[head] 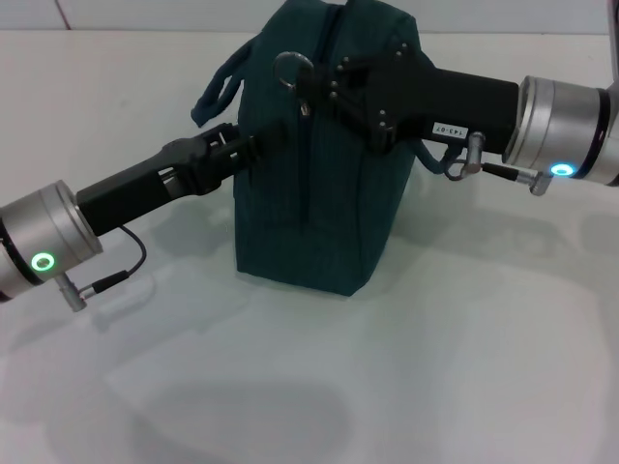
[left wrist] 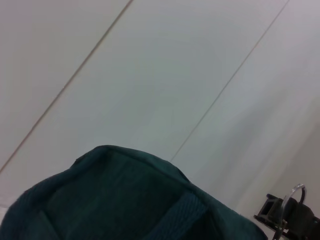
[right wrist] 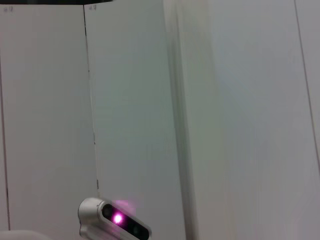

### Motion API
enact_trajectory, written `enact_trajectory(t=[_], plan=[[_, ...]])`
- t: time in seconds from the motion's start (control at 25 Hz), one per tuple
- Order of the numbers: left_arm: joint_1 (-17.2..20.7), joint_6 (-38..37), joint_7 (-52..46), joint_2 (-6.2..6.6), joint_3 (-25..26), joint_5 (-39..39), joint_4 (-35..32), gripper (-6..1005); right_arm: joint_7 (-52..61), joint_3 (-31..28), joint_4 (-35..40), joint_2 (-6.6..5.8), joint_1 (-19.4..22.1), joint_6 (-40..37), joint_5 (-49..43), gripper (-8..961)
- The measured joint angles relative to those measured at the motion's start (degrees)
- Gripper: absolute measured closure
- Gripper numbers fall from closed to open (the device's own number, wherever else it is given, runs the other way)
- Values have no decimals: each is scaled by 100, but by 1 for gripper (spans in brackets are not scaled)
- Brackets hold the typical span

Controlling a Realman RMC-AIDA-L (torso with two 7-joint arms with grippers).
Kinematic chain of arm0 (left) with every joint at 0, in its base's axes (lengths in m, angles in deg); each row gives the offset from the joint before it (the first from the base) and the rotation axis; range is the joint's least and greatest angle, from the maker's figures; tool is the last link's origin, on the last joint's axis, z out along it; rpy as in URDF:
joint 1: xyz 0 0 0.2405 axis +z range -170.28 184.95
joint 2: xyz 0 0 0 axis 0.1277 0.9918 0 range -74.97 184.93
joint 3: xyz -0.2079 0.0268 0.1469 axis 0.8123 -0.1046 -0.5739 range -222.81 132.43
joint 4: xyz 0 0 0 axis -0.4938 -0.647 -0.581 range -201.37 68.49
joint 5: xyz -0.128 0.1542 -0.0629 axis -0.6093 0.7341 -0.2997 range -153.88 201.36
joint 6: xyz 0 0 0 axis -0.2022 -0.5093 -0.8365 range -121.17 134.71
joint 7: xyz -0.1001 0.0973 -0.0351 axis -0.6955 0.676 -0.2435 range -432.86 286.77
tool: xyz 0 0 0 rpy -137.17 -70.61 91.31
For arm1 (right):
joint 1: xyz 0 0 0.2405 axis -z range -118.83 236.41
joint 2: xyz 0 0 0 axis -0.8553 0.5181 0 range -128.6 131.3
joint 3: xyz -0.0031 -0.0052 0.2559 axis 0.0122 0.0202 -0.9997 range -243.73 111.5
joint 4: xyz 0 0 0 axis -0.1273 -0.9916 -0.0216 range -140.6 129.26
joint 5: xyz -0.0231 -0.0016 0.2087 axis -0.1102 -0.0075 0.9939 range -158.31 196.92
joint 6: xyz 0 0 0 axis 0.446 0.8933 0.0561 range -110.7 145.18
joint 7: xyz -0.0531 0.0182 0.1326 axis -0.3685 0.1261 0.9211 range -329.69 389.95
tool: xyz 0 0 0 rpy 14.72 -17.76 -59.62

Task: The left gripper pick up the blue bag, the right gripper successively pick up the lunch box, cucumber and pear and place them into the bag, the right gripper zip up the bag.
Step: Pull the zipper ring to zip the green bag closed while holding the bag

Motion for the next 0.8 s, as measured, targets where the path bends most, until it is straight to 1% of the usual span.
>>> enact_trajectory(t=[0.04, 0.28, 0.8], plan=[[-9, 13, 10, 0, 0, 5, 9, 377, 0, 0, -1, 0, 6, 0, 1, 953], [24, 13, 67, 0, 25, -73, 13, 570, 31, -4, -3, 0, 80, 0, 9, 952], [33, -148, 345, 0, 0, -61, 10, 844, 123, -20, 47, 0, 230, -50, 219, 952]])
